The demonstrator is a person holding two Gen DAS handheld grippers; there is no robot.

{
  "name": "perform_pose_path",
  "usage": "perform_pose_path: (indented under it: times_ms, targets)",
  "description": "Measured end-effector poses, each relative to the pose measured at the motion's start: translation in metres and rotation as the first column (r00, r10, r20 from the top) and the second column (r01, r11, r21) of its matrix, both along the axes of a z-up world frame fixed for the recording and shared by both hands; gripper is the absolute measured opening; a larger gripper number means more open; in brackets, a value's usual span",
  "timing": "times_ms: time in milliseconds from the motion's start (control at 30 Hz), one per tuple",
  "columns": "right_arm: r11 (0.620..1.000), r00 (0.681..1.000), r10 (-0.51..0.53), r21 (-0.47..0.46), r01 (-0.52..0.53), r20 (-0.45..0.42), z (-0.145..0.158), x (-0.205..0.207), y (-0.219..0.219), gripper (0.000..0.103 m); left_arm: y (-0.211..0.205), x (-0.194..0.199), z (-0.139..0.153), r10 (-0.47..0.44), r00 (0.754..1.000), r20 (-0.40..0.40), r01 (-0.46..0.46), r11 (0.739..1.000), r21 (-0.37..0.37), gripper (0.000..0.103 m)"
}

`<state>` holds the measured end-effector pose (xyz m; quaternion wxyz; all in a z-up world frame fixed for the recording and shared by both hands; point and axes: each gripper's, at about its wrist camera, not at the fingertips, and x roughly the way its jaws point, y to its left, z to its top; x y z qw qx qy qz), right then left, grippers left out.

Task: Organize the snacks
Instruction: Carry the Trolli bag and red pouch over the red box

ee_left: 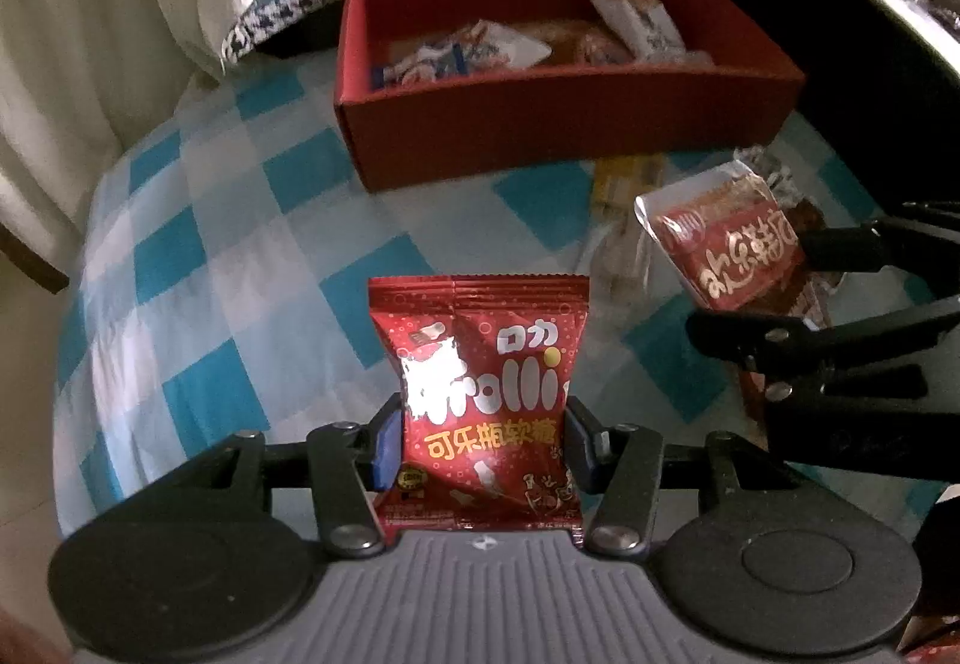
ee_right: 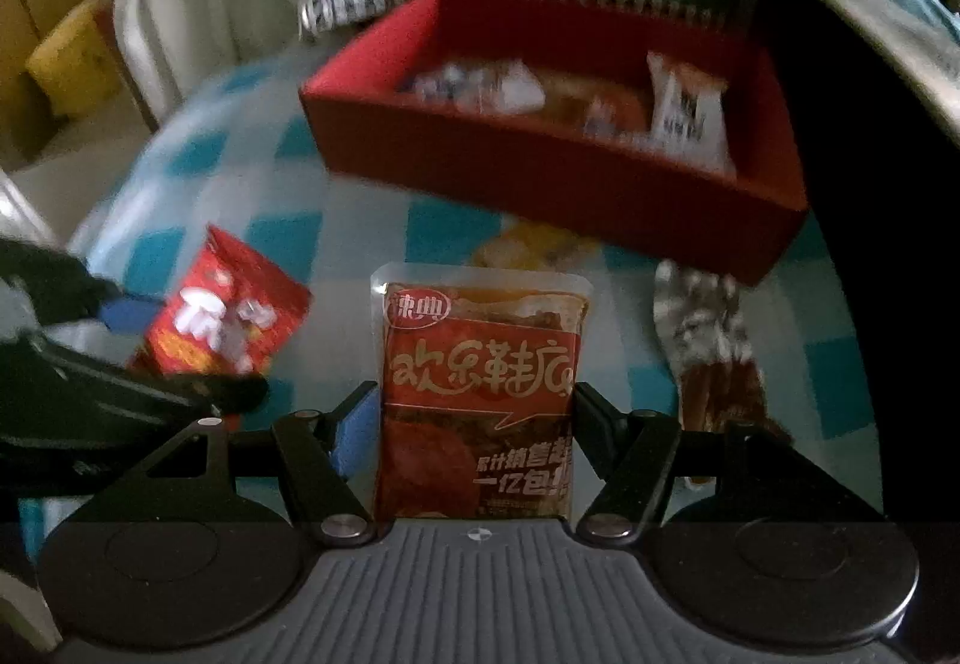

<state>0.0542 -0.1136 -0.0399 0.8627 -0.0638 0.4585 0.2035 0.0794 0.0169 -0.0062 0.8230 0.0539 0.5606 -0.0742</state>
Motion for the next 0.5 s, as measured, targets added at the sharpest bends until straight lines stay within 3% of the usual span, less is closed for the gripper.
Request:
perform_pose_path:
  times_ms: [500]
  targets:
    - [0.997, 0.997, -0.029, 0.068, 0.024, 0.072, 0.027, 0.013, -0.009, 0.074, -0.003, 0.023, 0.027, 0.019, 0.995, 0.095, -0.017, 1.0, -0.02, 0.047]
